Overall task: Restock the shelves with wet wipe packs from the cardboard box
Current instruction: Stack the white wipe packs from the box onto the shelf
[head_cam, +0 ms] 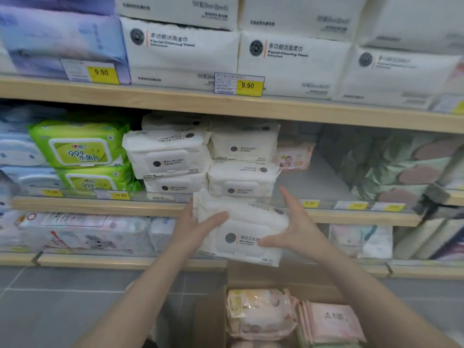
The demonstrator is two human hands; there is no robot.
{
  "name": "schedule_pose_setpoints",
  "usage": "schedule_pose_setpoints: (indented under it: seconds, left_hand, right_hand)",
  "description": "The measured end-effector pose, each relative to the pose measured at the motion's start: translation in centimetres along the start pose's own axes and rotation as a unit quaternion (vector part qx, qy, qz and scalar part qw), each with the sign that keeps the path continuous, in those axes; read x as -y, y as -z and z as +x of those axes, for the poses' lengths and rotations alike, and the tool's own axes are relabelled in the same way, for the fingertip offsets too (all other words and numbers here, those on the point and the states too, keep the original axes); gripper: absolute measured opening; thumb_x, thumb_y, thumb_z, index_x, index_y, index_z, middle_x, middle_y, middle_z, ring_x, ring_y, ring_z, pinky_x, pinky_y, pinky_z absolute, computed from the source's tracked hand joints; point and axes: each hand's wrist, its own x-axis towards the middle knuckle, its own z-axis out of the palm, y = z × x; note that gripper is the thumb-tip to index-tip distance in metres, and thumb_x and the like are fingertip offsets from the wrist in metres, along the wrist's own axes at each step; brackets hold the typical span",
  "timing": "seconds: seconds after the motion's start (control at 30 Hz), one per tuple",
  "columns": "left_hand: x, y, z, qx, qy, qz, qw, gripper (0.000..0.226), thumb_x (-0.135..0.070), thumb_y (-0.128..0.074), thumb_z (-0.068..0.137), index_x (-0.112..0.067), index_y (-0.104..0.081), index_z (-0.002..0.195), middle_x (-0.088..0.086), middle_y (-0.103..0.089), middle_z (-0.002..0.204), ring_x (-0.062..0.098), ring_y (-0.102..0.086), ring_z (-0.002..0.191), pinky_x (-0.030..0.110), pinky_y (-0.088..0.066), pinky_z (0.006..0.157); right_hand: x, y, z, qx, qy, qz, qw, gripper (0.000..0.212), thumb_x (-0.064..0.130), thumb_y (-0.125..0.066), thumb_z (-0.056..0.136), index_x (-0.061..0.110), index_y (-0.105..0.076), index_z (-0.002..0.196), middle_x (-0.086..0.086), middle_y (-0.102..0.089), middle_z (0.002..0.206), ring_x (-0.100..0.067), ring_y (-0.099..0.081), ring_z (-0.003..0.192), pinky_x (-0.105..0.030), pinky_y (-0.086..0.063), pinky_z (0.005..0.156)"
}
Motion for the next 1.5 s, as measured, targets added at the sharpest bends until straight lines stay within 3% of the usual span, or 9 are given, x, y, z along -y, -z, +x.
schedule_pose_setpoints:
  seconds: [0.17, 0.27, 0.33, 0.47, 0.67, 0.8, 1.1, 1.37, 1.5]
  left_hand:
    - [-1.0, -1.1, -0.2, 0.059, -0.055, 0.061, 0.995, 0.062, -0.031, -0.092, 0.048, -0.032, -0.059, 0.1, -0.009, -0.072, 0.098, 0.001, -0.068, 0.086, 0.018, -0.054, 0.068]
    - [-1.6, -1.4, 0.2, 0.092, -0.082, 0.133, 0.983, 0.055, -0.025, -0.086, 0.061, -0.036, -0.052, 0.102, -0.016, -0.065, 0.103, -0.014, -0.06, 0.084, 0.007, -0.045, 0.065]
    - [-2.6, -0.7, 1.2, 0.097, -0.131, 0.22, 0.962, 0.063, -0.046, -0.084, 0.06, -0.043, -0.047, 0.11, -0.022, -0.056, 0.115, -0.019, -0.051, 0.098, 0.004, -0.04, 0.076]
    - [-4.3, 2.9, 5.7, -0.047, -0.253, 0.338, 0.905, 0.083, -0.073, -0.051, 0.065, -0.033, -0.039, 0.137, -0.007, -0.031, 0.147, 0.008, -0.025, 0.136, 0.034, -0.023, 0.112]
    - [-3.2, 5.1, 10.5, -0.129, -0.223, 0.512, 0.819, 0.076, -0.069, -0.012, 0.08, -0.037, -0.023, 0.147, -0.001, -0.005, 0.159, 0.017, 0.006, 0.145, 0.06, -0.001, 0.112]
    - [-3.0, 5.2, 10.7, -0.127, -0.232, 0.525, 0.809, 0.072, -0.066, -0.013, 0.082, -0.037, -0.025, 0.147, -0.001, -0.005, 0.159, 0.016, 0.007, 0.145, 0.061, -0.002, 0.111]
    - [-3.5, 5.7, 10.1, -0.11, -0.246, 0.507, 0.819, 0.072, -0.065, -0.018, 0.082, -0.033, -0.029, 0.146, -0.002, -0.01, 0.159, 0.016, 0.002, 0.146, 0.059, -0.006, 0.113]
    - [-1.2, 4.4, 6.4, -0.08, -0.304, 0.499, 0.808, 0.065, -0.051, -0.031, 0.091, -0.011, -0.039, 0.14, 0.013, -0.033, 0.148, 0.03, -0.028, 0.136, 0.051, -0.026, 0.111]
    - [2.6, 1.7, 2.4, -0.002, -0.237, 0.521, 0.82, 0.072, -0.055, -0.026, 0.086, -0.01, -0.039, 0.141, 0.011, -0.04, 0.144, 0.029, -0.039, 0.13, 0.042, -0.036, 0.103]
  right_hand:
    - [1.4, -0.1, 1.8, 0.16, 0.082, -0.165, 0.97, 0.118, 0.053, -0.083, 0.053, 0.052, -0.007, 0.143, 0.015, -0.027, 0.152, -0.009, -0.031, 0.135, -0.034, -0.033, 0.11]
    - [1.2, 0.1, 2.3, 0.147, 0.096, -0.177, 0.968, 0.113, 0.049, -0.083, 0.054, 0.058, -0.01, 0.14, 0.017, -0.036, 0.145, -0.009, -0.038, 0.129, -0.033, -0.038, 0.105]
    - [1.3, 0.8, 3.2, 0.101, 0.121, -0.215, 0.964, 0.109, 0.047, -0.082, 0.056, 0.056, -0.013, 0.14, 0.013, -0.041, 0.139, -0.012, -0.042, 0.123, -0.033, -0.04, 0.099]
    - [2.9, 3.8, 7.9, 0.023, 0.186, -0.337, 0.923, 0.103, 0.045, -0.081, 0.06, 0.049, -0.019, 0.143, 0.003, -0.047, 0.13, -0.023, -0.045, 0.115, -0.035, -0.039, 0.09]
    - [5.9, 4.6, 15.8, 0.002, 0.239, -0.402, 0.884, 0.084, 0.038, -0.074, 0.074, 0.043, -0.027, 0.144, -0.005, -0.038, 0.144, -0.028, -0.04, 0.125, -0.035, -0.031, 0.098]
    - [5.1, 2.8, 18.5, 0.046, 0.195, -0.384, 0.901, 0.079, 0.021, -0.068, 0.082, 0.033, -0.026, 0.147, -0.008, -0.03, 0.152, -0.029, -0.032, 0.136, -0.038, -0.029, 0.11]
    - [4.9, 2.4, 17.2, 0.003, 0.205, -0.409, 0.889, 0.079, 0.023, -0.066, 0.082, 0.027, -0.023, 0.148, -0.004, -0.026, 0.152, -0.026, -0.024, 0.137, -0.035, -0.018, 0.11]
    - [4.1, 3.5, 11.9, -0.04, 0.248, -0.343, 0.905, 0.074, 0.025, -0.063, 0.084, 0.019, -0.025, 0.147, -0.005, -0.036, 0.145, -0.025, -0.032, 0.131, -0.038, -0.023, 0.111]
    - [-0.4, 2.0, 5.8, -0.035, 0.235, -0.31, 0.921, 0.068, 0.023, -0.063, 0.083, 0.018, -0.033, 0.143, -0.004, -0.042, 0.14, -0.024, -0.039, 0.127, -0.039, -0.029, 0.11]
